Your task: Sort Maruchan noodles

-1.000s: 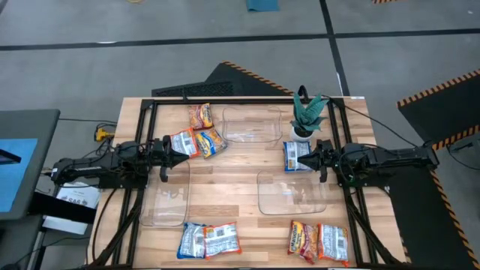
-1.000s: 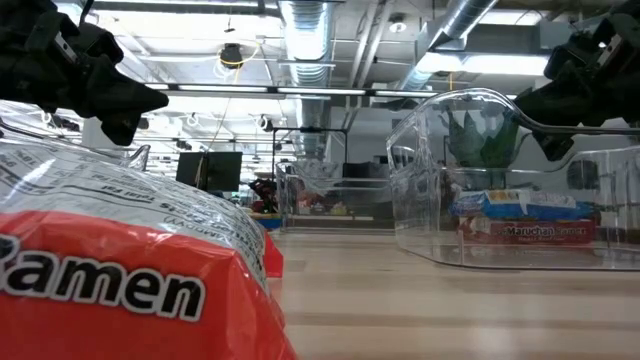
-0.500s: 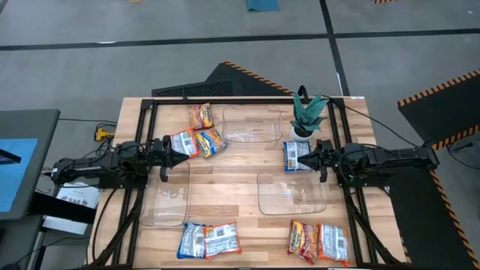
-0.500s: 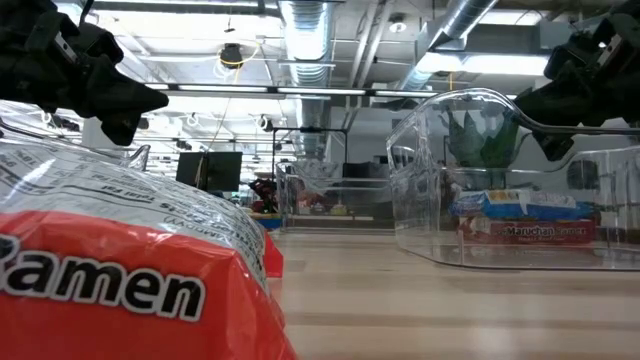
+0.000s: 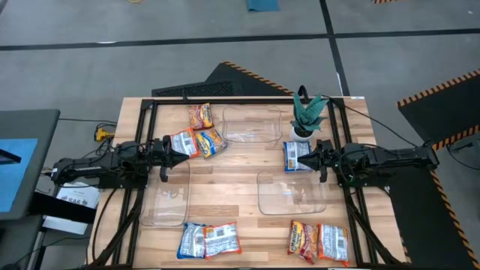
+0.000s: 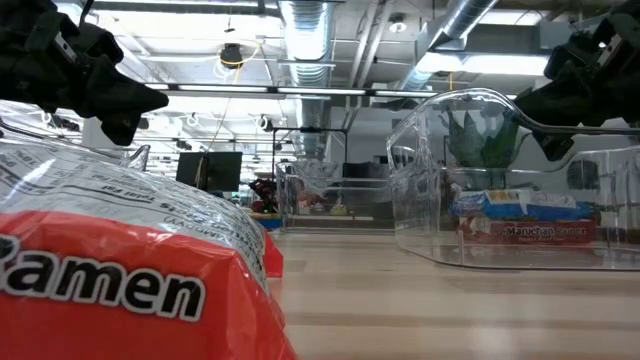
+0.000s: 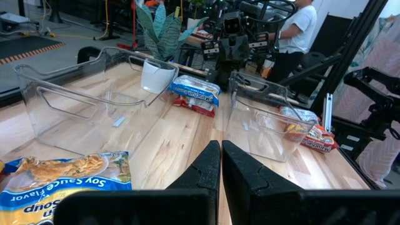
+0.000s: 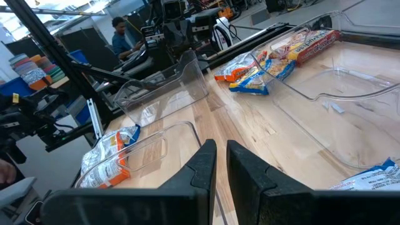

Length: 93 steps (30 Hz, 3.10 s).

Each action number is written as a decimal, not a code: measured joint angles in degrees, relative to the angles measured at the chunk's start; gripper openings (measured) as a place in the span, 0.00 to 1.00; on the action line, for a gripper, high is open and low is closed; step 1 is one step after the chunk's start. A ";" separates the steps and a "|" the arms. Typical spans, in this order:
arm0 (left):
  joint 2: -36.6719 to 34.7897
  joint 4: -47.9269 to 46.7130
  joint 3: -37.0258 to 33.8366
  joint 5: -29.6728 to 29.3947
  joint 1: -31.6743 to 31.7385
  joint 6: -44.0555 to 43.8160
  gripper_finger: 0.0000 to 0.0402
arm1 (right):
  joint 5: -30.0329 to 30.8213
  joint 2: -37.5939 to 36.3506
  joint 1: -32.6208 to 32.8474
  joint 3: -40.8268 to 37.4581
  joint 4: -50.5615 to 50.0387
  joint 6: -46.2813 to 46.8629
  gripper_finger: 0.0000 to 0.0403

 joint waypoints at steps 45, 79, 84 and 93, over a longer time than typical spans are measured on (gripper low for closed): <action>-0.01 0.00 -0.01 0.01 0.01 -0.01 0.00 | 0.00 0.00 -0.02 -0.02 -0.01 0.00 0.16; 41.32 -13.83 31.34 -11.31 25.00 9.89 0.46 | -0.02 -0.01 -0.01 -0.01 -0.01 -0.01 0.16; 56.63 -13.50 37.08 -4.18 32.30 10.87 0.53 | -0.02 0.00 0.00 -0.01 -0.01 0.00 0.16; 82.46 -24.85 51.93 -5.30 35.47 14.72 0.54 | -0.02 -0.02 0.00 -0.02 0.00 0.00 0.16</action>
